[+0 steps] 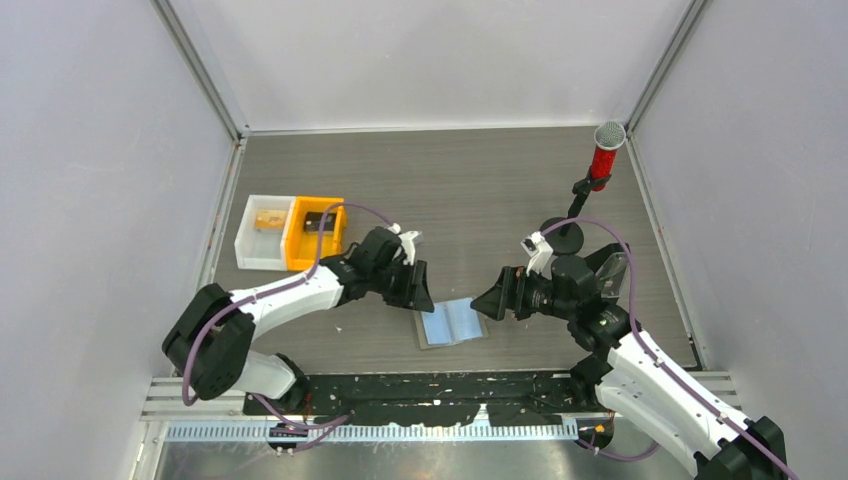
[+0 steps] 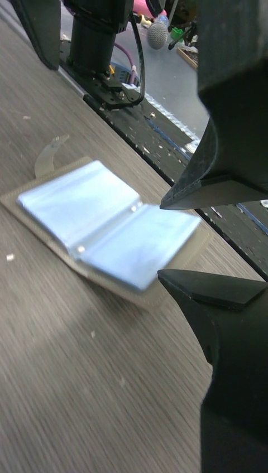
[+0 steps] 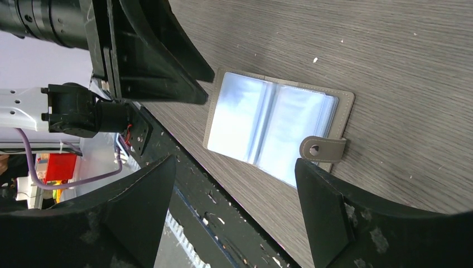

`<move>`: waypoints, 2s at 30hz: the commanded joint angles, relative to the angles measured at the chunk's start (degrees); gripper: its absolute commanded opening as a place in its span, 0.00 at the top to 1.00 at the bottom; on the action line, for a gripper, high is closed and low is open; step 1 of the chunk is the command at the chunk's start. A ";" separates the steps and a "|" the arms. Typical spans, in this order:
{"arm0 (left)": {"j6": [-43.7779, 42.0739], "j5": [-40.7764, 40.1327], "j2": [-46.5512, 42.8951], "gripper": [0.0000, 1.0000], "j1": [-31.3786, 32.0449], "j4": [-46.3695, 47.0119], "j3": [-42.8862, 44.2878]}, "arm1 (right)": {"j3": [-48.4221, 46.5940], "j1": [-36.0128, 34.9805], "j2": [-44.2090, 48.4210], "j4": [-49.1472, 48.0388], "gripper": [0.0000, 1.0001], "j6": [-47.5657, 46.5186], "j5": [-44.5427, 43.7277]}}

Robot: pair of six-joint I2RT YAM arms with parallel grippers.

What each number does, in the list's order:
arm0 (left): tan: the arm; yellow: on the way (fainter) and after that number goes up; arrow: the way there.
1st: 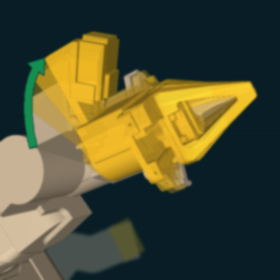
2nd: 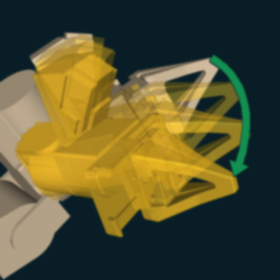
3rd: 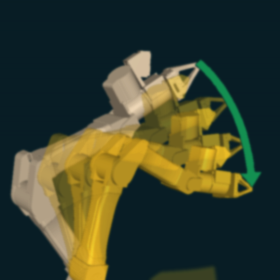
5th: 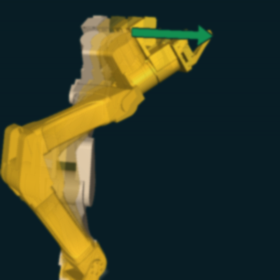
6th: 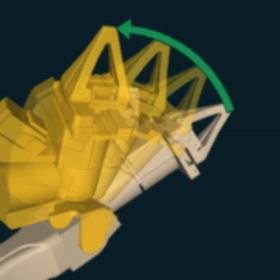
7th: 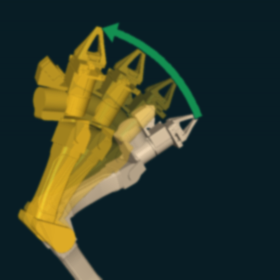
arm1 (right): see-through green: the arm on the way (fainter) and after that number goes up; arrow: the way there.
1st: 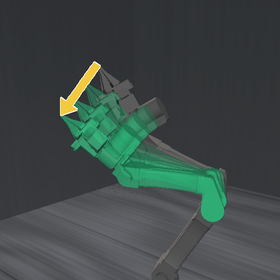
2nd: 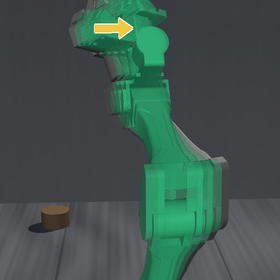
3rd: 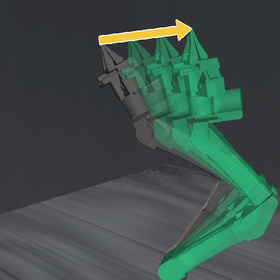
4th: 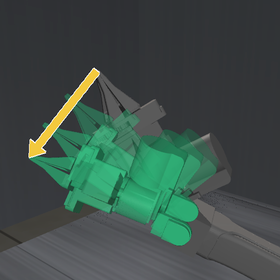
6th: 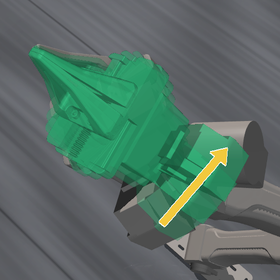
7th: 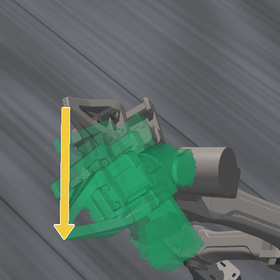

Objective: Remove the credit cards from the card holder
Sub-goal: Remove the credit card from the card holder.

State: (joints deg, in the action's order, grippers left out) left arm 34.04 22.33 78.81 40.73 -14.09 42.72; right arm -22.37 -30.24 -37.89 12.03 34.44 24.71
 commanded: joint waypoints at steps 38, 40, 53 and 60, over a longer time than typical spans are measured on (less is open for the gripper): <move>9.43 -10.39 1.75 0.85 12.00 21.58 -12.57 | 3.54 -7.99 -17.29 -19.17 0.27 7.12 -5.70; 9.38 -10.55 1.61 0.85 12.00 21.21 -12.67 | 3.54 -7.99 -18.33 -19.37 0.28 5.94 -7.84; 10.43 -10.35 1.48 0.84 12.09 22.25 -14.31 | 3.59 -8.06 -26.77 -21.52 0.37 4.43 -7.87; 9.96 -10.89 0.93 0.83 12.09 22.17 -14.44 | 3.57 -8.25 -27.36 -19.85 0.39 3.28 -9.69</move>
State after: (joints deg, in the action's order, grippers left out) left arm 44.73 13.23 81.14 52.51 7.11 29.30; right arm -18.37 -38.11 -65.04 -6.98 39.53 17.43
